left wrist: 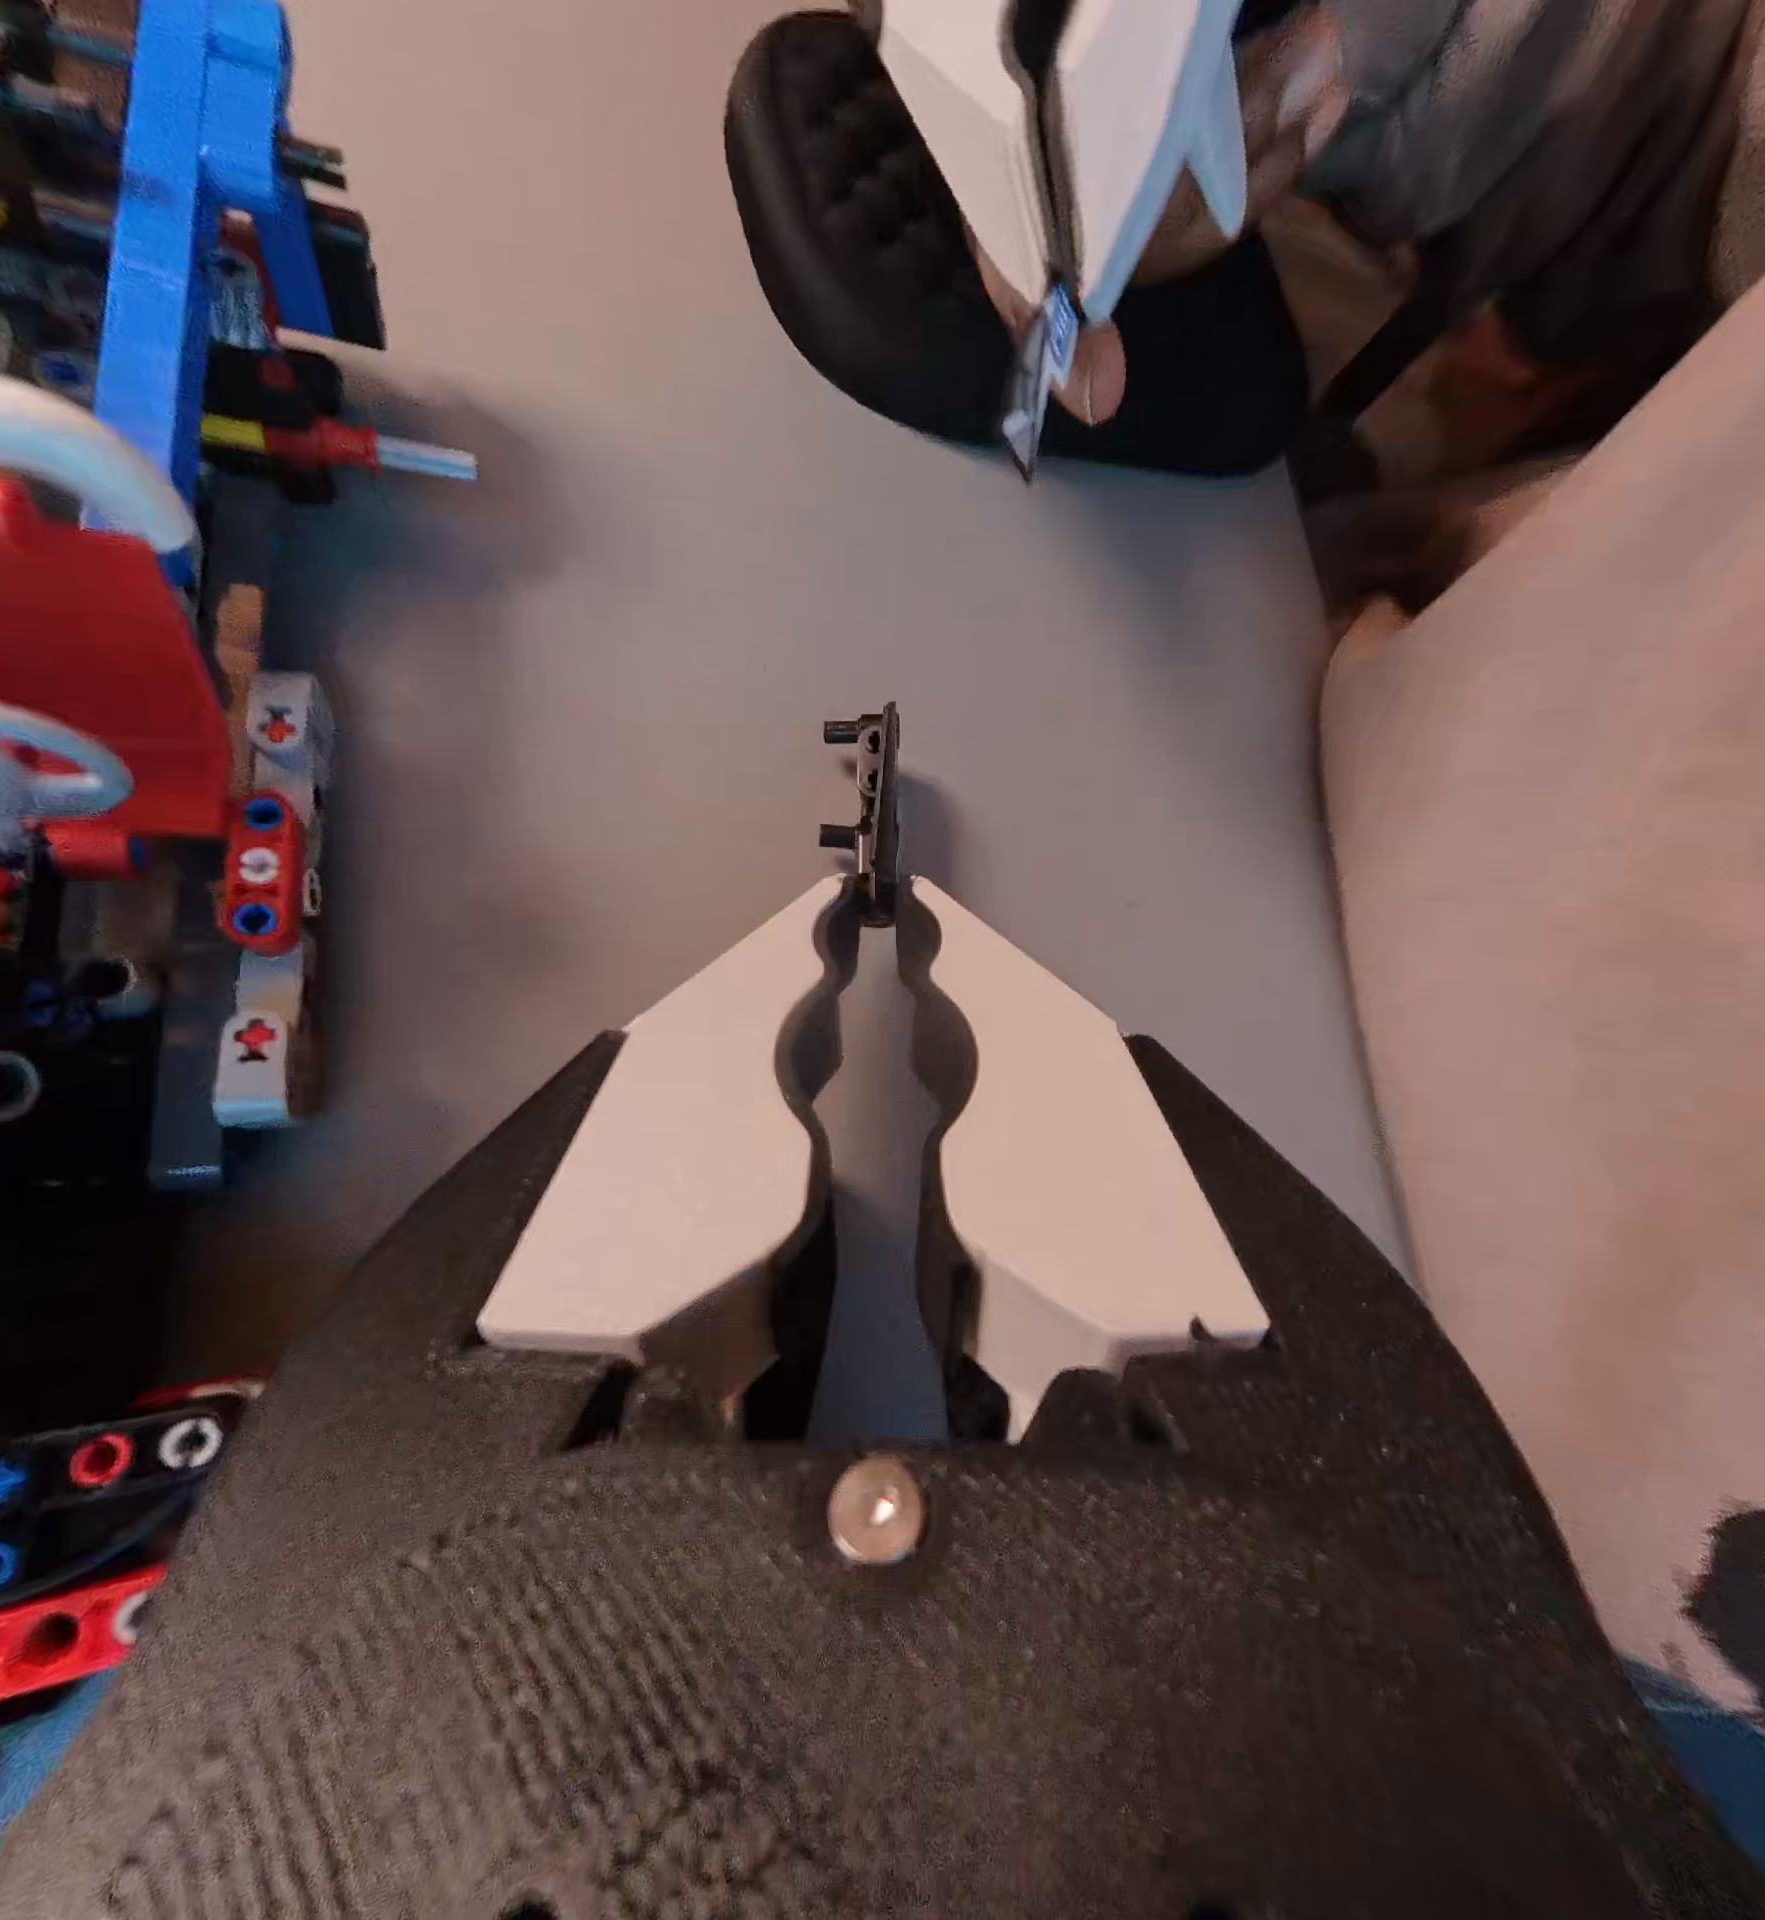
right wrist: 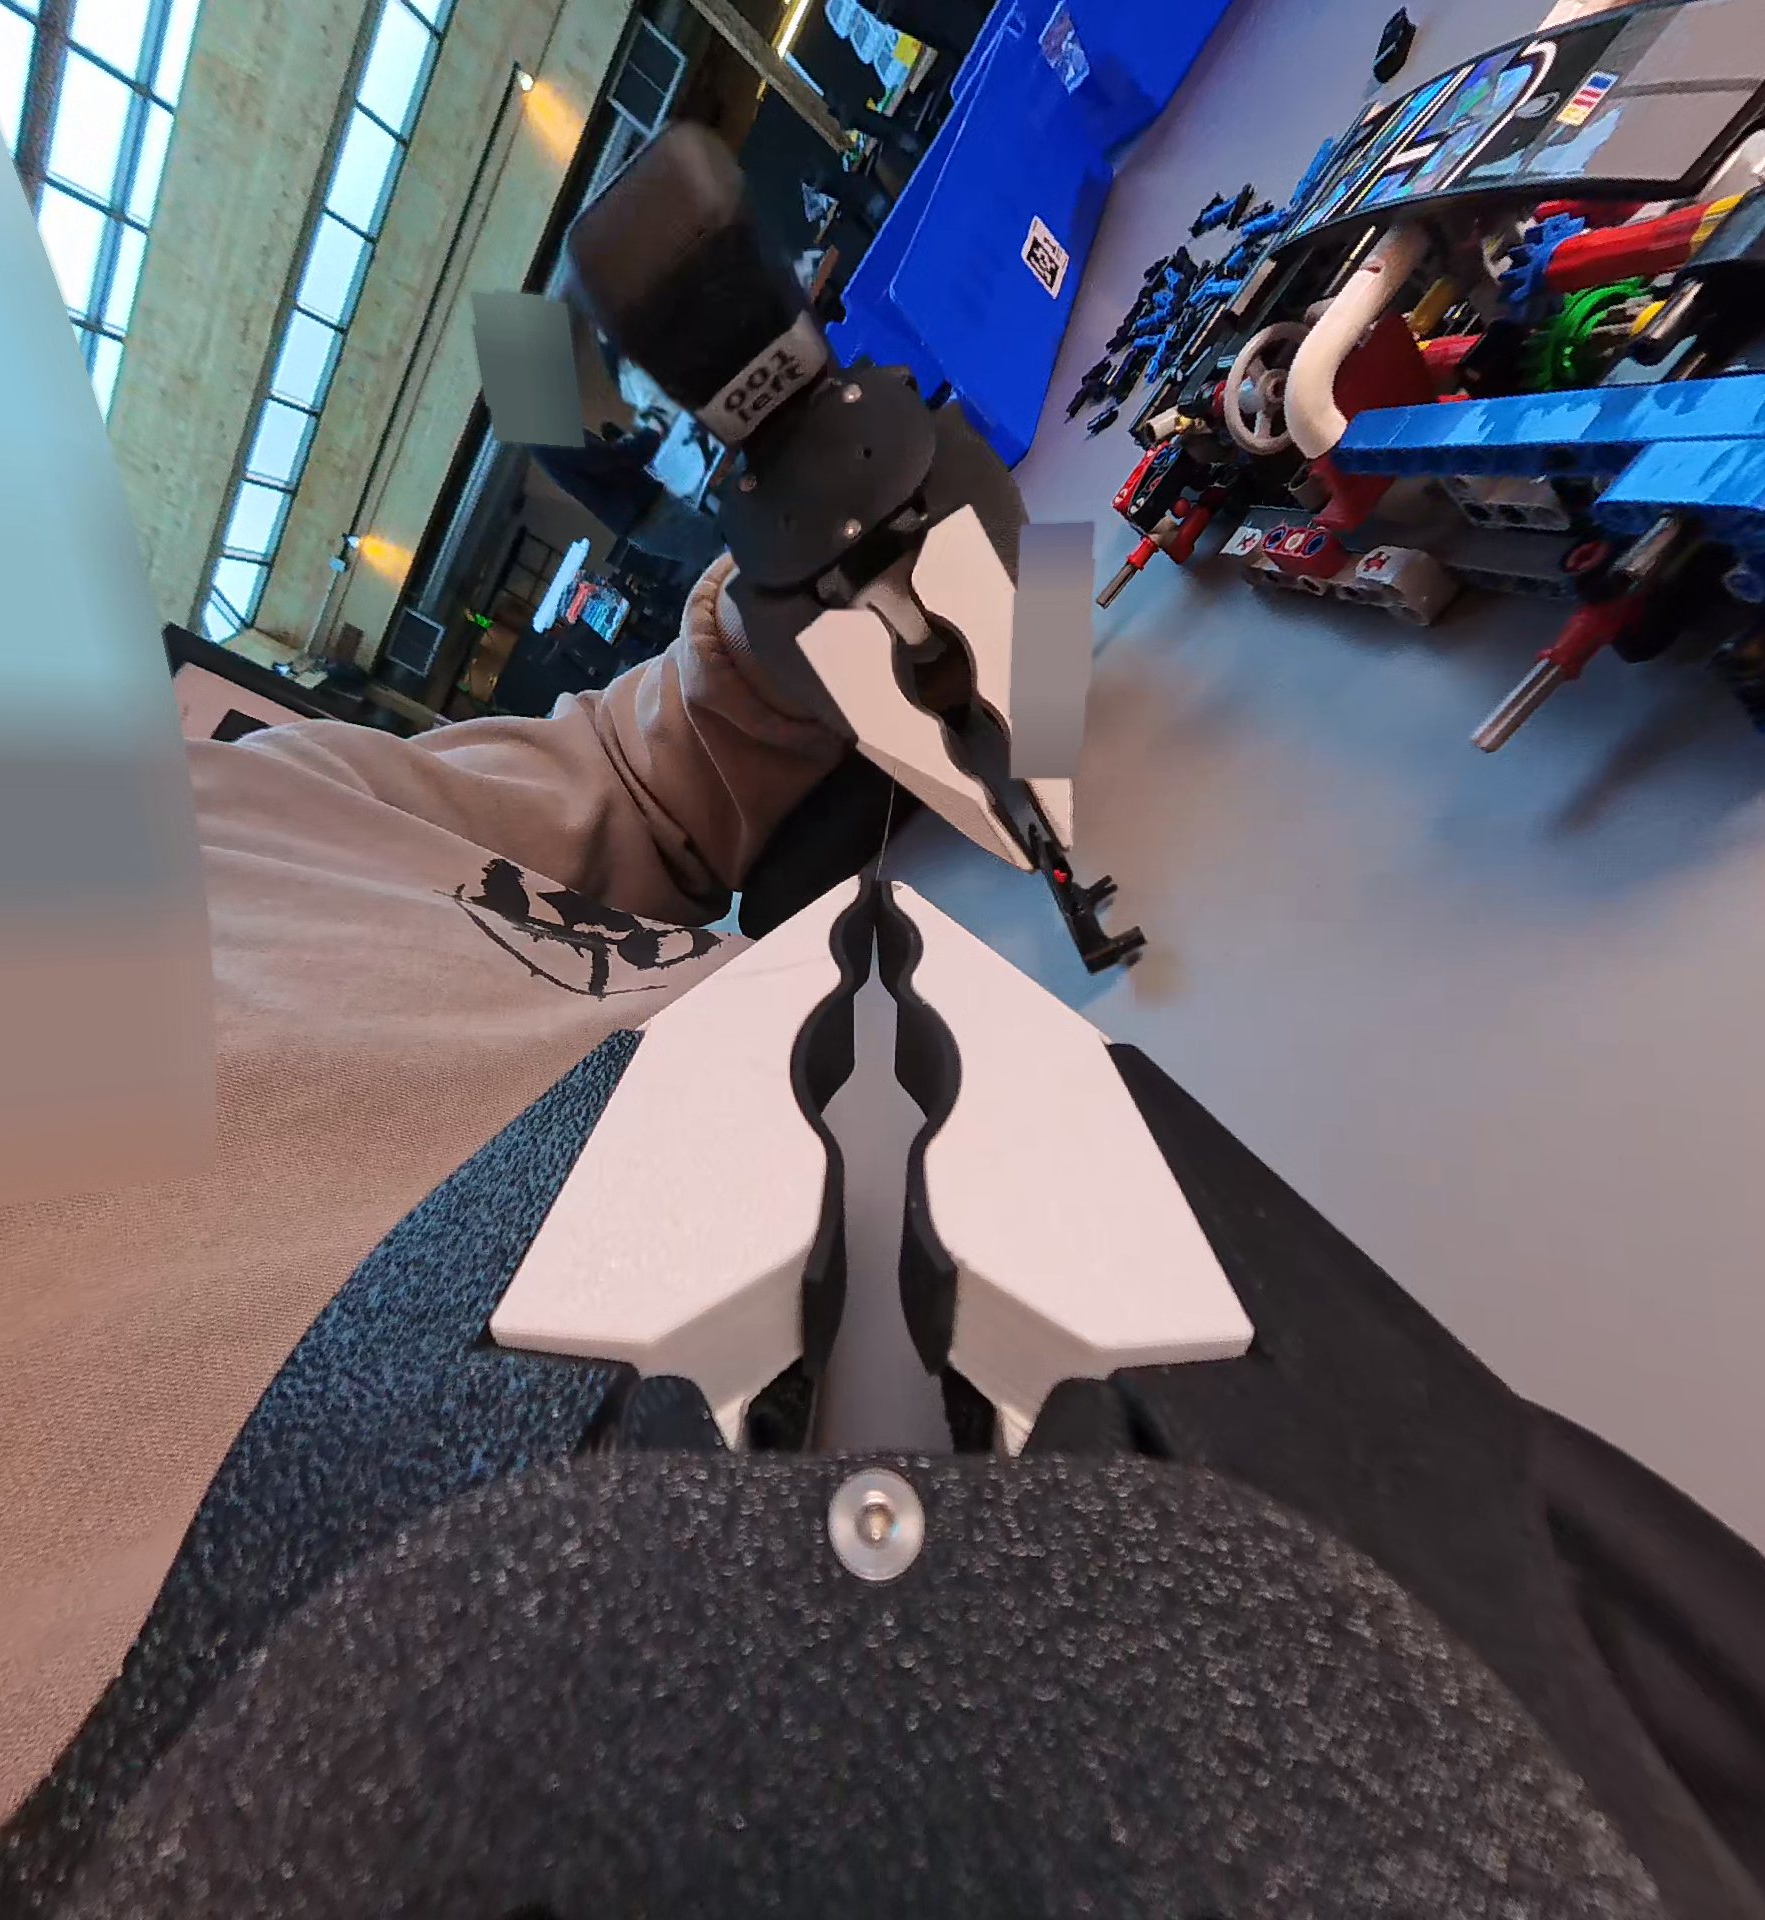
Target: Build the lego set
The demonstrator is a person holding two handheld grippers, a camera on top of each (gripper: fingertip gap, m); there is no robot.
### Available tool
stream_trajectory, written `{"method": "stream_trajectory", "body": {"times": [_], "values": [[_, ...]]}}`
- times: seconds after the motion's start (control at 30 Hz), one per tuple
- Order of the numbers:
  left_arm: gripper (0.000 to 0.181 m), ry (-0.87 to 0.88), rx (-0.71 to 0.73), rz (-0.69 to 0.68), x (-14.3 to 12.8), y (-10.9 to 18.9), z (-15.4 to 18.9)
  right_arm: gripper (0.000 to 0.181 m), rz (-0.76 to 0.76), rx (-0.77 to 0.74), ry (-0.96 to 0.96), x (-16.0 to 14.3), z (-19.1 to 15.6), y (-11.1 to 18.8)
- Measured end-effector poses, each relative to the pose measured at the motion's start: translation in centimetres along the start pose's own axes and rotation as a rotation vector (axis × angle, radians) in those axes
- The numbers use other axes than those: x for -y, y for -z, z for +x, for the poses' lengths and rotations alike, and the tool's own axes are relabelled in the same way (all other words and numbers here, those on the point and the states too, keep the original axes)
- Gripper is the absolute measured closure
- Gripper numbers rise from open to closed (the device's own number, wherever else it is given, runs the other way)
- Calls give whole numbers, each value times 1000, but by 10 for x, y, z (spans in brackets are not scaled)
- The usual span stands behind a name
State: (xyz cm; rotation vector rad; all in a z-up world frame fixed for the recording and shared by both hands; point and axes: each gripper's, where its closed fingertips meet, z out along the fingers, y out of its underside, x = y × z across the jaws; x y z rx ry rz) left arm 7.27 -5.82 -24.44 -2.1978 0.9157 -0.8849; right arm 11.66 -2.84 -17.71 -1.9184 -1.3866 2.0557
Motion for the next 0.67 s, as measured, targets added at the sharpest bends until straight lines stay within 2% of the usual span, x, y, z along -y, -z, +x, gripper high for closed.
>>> {"method": "stream_trajectory", "body": {"times": [0.03, 0.13, 0.23, 0.43, 0.67], "values": [[177, 110, -48, 45, 6, 2, 1, 181, -4, -4, 5, 0, 0, 0], [178, 392, -263, 201, 25, 12, 11, 181, -27, -8, 44, 0, -3, -3], [178, 525, -391, 275, 34, 15, 18, 181, -70, 17, 63, 1, -9, -9], [178, 543, -388, 281, 32, 13, 16, 181, -200, -10, 17, -11, 3, -16], [178, 547, -374, 252, 27, 8, 14, 181, -260, 5, -36, -16, 7, -21]]}}
